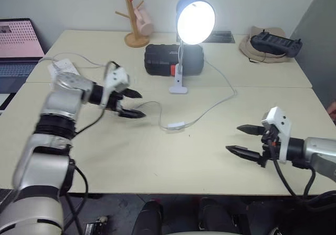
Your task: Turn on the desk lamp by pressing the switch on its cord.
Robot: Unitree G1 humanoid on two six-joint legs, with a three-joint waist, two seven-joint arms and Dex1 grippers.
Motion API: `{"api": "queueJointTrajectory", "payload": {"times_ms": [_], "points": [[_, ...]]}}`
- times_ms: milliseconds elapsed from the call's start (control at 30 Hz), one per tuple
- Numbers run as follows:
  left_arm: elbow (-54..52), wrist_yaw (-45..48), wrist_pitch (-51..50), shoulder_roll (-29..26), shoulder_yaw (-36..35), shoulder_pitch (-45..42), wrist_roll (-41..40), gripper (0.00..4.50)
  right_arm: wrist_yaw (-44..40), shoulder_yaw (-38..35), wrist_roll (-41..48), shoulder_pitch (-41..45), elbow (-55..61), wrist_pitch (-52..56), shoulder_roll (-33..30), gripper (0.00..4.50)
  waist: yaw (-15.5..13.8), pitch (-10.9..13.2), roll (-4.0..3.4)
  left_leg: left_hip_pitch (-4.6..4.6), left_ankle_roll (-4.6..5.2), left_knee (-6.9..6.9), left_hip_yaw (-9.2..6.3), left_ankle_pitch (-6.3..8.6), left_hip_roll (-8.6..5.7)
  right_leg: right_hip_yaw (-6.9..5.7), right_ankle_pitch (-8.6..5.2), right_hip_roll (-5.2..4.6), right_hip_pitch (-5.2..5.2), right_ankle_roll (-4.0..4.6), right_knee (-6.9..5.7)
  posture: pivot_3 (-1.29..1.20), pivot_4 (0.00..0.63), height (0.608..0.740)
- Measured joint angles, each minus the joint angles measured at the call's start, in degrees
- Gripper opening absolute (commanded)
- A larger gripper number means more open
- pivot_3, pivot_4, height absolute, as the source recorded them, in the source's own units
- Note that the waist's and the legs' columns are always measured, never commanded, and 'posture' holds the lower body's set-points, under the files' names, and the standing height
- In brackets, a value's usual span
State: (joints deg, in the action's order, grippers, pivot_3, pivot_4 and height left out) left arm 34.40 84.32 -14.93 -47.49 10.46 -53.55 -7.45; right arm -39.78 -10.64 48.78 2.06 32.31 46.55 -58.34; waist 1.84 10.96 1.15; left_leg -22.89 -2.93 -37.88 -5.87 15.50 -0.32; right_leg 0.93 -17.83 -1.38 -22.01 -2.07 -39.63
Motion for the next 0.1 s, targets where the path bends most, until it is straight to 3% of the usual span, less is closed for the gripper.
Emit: {"api": "queueJointTrajectory", "payload": {"times_ms": [100], "points": [[-2.4, -0.3, -1.0, -2.2, -1.6, 2.8, -0.2, 4.46, -2.5, 0.2, -1.1, 1.2, -2.1, -0.7, -0.1, 4.50, 0.0, 0.0, 0.00, 0.00, 0.00, -0.03, 0.00, 0.00, 0.00, 0.01, 0.00, -0.02, 0.00, 0.00, -0.03, 0.00, 0.150, 0.740]]}}
